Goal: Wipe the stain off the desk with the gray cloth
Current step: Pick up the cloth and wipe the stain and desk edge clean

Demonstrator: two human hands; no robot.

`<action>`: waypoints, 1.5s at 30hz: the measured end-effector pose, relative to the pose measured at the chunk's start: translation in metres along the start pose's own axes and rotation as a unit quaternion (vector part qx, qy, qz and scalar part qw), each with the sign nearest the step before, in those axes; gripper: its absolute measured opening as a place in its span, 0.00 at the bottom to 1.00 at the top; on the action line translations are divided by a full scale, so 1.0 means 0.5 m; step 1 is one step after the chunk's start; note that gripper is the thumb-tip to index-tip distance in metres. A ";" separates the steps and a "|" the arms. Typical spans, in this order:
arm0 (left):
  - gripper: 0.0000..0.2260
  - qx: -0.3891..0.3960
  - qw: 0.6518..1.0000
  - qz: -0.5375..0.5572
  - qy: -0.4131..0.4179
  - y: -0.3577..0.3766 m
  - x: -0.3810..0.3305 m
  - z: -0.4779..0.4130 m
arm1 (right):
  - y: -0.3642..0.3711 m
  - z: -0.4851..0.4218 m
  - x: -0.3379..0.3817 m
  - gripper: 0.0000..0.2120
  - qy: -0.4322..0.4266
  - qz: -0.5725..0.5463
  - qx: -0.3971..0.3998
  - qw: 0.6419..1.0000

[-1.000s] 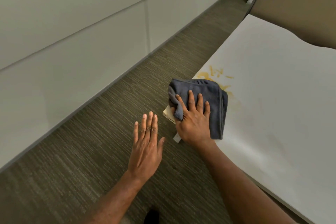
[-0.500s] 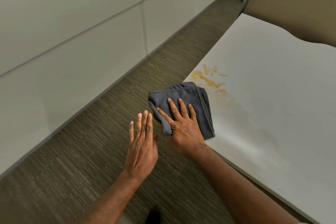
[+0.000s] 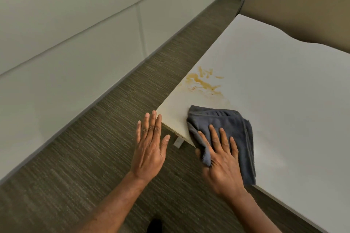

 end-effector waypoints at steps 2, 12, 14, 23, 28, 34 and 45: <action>0.31 0.006 1.000 -0.010 0.003 0.004 -0.004 -0.008 | -0.004 0.000 -0.001 0.31 0.045 -0.002 -0.004 0.999; 0.33 0.025 1.000 -0.013 0.007 0.022 0.018 -0.044 | -0.010 -0.073 0.002 0.36 0.229 -0.012 -0.017 0.973; 0.32 0.024 1.000 -0.008 0.009 0.025 0.024 -0.048 | -0.013 -0.100 -0.010 0.37 0.240 -0.012 -0.014 0.970; 0.32 0.022 1.000 0.013 0.013 0.027 0.027 -0.052 | -0.019 -0.216 -0.038 0.34 0.205 -0.007 -0.025 0.978; 0.32 0.028 0.999 0.017 0.014 0.024 0.026 -0.052 | -0.016 -0.252 -0.013 0.33 0.164 -0.008 -0.012 0.986; 0.33 0.035 0.999 0.032 -0.003 0.025 0.020 -0.052 | -0.004 -0.247 0.055 0.33 0.086 0.007 0.017 0.996; 0.33 0.031 0.999 0.038 0.004 0.020 0.001 -0.064 | -0.001 -0.045 0.011 0.31 0.124 -0.028 -0.013 0.992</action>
Point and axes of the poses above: each hand's wrist, its own z-axis away from the middle knuckle, its own y-axis out of the palm, x = y × z, the point moved 1 cm from there along -z, towards the middle knuckle, and after that the axes turned 3 degrees about -y, right-handed, at the moved point
